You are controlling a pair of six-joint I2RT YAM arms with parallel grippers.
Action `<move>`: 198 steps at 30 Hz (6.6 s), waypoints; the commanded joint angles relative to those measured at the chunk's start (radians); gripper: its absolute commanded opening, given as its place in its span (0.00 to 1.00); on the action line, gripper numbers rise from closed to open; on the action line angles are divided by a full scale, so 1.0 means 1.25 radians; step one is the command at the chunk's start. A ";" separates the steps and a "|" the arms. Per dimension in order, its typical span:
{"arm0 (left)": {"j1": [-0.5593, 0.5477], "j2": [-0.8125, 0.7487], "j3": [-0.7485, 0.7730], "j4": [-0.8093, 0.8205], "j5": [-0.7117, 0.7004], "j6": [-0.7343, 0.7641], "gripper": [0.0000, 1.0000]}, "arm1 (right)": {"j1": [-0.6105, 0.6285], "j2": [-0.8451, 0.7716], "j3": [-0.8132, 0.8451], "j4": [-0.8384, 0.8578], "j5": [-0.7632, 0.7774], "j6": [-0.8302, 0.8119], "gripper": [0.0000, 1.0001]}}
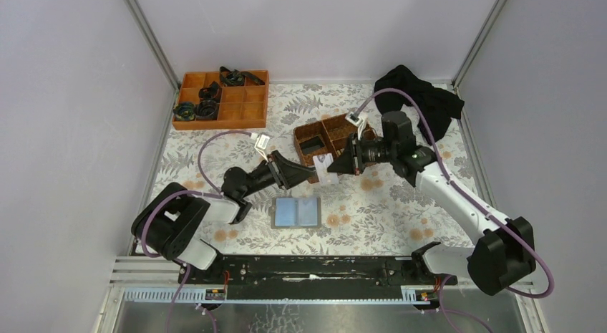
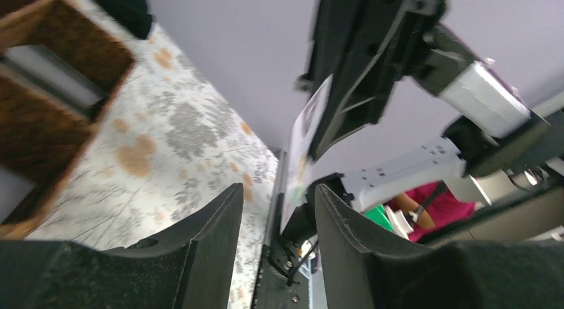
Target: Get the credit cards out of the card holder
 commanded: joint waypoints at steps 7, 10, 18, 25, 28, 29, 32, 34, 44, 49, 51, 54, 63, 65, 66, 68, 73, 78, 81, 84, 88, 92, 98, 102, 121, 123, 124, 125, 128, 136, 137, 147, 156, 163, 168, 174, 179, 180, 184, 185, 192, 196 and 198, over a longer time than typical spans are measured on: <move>0.041 -0.052 0.017 -0.455 -0.086 0.208 0.57 | -0.037 0.213 0.365 -0.424 0.574 -0.225 0.00; 0.041 -0.075 0.036 -0.545 -0.092 0.266 0.57 | -0.041 0.287 0.441 -0.467 0.723 -0.259 0.00; 0.041 -0.089 0.040 -0.592 -0.088 0.311 0.57 | -0.114 0.429 0.544 -0.536 0.789 -0.301 0.00; 0.041 -0.047 0.042 -0.551 -0.062 0.305 0.57 | -0.148 0.497 0.586 -0.544 0.756 -0.310 0.00; 0.041 -0.030 0.042 -0.535 -0.053 0.301 0.57 | -0.152 0.522 0.597 -0.556 0.755 -0.313 0.00; 0.040 -0.025 0.045 -0.532 -0.051 0.300 0.57 | -0.152 0.529 0.608 -0.559 0.754 -0.313 0.00; 0.042 -0.010 0.045 -0.519 -0.043 0.297 0.57 | -0.152 0.548 0.619 -0.567 0.740 -0.314 0.00; 0.043 -0.003 0.043 -0.508 -0.039 0.293 0.57 | -0.152 0.560 0.628 -0.574 0.731 -0.315 0.00; 0.051 0.010 0.042 -0.491 -0.024 0.287 0.57 | -0.151 0.600 0.637 -0.589 0.696 -0.314 0.00; 0.057 0.010 0.041 -0.494 -0.023 0.290 0.57 | -0.151 0.595 0.629 -0.588 0.695 -0.307 0.00; 0.058 0.011 0.040 -0.494 -0.023 0.290 0.57 | -0.151 0.573 0.616 -0.575 0.702 -0.304 0.00; 0.059 0.018 0.044 -0.492 -0.016 0.288 0.57 | -0.151 0.537 0.603 -0.557 0.698 -0.295 0.00; 0.058 0.011 0.039 -0.455 -0.020 0.265 0.62 | -0.150 0.422 0.568 -0.507 0.652 -0.276 0.00; 0.058 0.005 0.036 -0.415 -0.002 0.242 0.70 | -0.149 0.371 0.542 -0.482 0.585 -0.271 0.00; 0.058 0.005 0.030 -0.372 0.011 0.222 0.71 | -0.151 0.346 0.525 -0.466 0.522 -0.265 0.00; 0.058 0.006 0.016 -0.272 0.033 0.172 0.72 | -0.150 0.284 0.493 -0.440 0.420 -0.257 0.00; 0.058 0.048 0.007 -0.015 0.084 0.057 0.72 | -0.150 0.187 0.398 -0.406 0.177 -0.235 0.00; 0.052 0.104 0.018 0.091 0.111 0.004 0.72 | -0.114 0.121 0.249 -0.301 0.015 -0.176 0.00; 0.050 0.083 0.018 0.090 0.106 0.018 0.72 | -0.094 0.089 0.175 -0.222 -0.041 -0.135 0.00; 0.049 0.072 0.030 0.089 0.109 0.021 0.73 | -0.081 0.072 0.127 -0.167 -0.089 -0.101 0.00; 0.044 0.081 0.047 0.089 0.112 0.020 0.73 | -0.046 0.058 0.094 -0.105 -0.115 -0.059 0.00; 0.031 0.093 0.053 0.090 0.105 0.023 0.73 | -0.010 0.062 0.080 -0.063 -0.116 -0.031 0.00; 0.021 0.096 0.061 0.091 0.089 0.023 0.69 | 0.020 0.099 0.083 -0.055 -0.112 -0.032 0.00; 0.020 0.073 0.058 0.090 0.069 0.027 0.58 | 0.021 0.110 0.088 -0.063 -0.108 -0.038 0.00; 0.022 0.020 0.026 0.093 0.002 0.022 0.00 | 0.022 0.119 0.060 0.024 -0.105 0.018 0.17; 0.022 0.001 0.016 0.093 -0.025 0.028 0.00 | 0.022 0.117 0.051 0.053 -0.111 0.038 0.25; 0.022 -0.006 0.014 0.093 -0.031 0.030 0.00 | 0.022 0.115 0.045 0.066 -0.112 0.045 0.25; 0.022 -0.010 0.012 0.093 -0.038 0.032 0.00 | 0.023 0.113 0.041 0.079 -0.114 0.052 0.25; 0.022 -0.017 0.007 0.093 -0.058 0.033 0.00 | 0.022 0.109 0.030 0.111 -0.128 0.079 0.25; 0.021 -0.009 0.011 0.093 -0.048 0.034 0.00 | 0.022 0.094 0.008 0.209 -0.145 0.136 0.18; 0.021 -0.009 0.010 0.093 -0.048 0.034 0.00 | 0.022 0.095 0.008 0.215 -0.146 0.140 0.20; 0.020 -0.006 0.012 0.093 -0.028 0.034 0.00 | 0.022 0.099 0.029 0.234 -0.130 0.143 0.08; 0.023 0.013 0.007 0.092 -0.045 0.032 0.18 | 0.019 0.084 0.053 0.140 -0.046 0.064 0.00; 0.076 0.105 -0.058 0.093 -0.047 0.014 0.39 | -0.048 0.145 0.209 -0.156 0.101 -0.117 0.00; 0.084 0.112 -0.104 0.091 -0.048 0.025 0.37 | -0.064 0.248 0.350 -0.371 0.504 -0.213 0.00; 0.085 0.097 -0.089 0.087 -0.020 0.034 0.37 | -0.067 0.383 0.404 -0.493 0.832 -0.231 0.00; 0.089 0.115 -0.076 0.089 0.004 0.036 0.37 | -0.069 0.415 0.437 -0.498 0.835 -0.244 0.00; 0.090 0.118 -0.075 0.091 0.009 0.035 0.37 | -0.070 0.427 0.451 -0.512 0.859 -0.248 0.00; 0.095 0.119 -0.077 0.092 0.016 0.038 0.37 | -0.079 0.463 0.494 -0.536 0.880 -0.261 0.00; 0.097 0.118 -0.078 0.092 0.017 0.037 0.37 | -0.080 0.471 0.501 -0.537 0.881 -0.262 0.00; 0.116 0.120 -0.076 0.092 0.036 0.031 0.36 | -0.088 0.526 0.547 -0.555 0.887 -0.275 0.00; 0.126 0.124 -0.076 0.093 0.046 0.028 0.36 | -0.095 0.548 0.553 -0.545 0.879 -0.279 0.00; 0.129 0.128 -0.073 0.093 0.052 0.028 0.36 | -0.097 0.555 0.555 -0.538 0.869 -0.279 0.00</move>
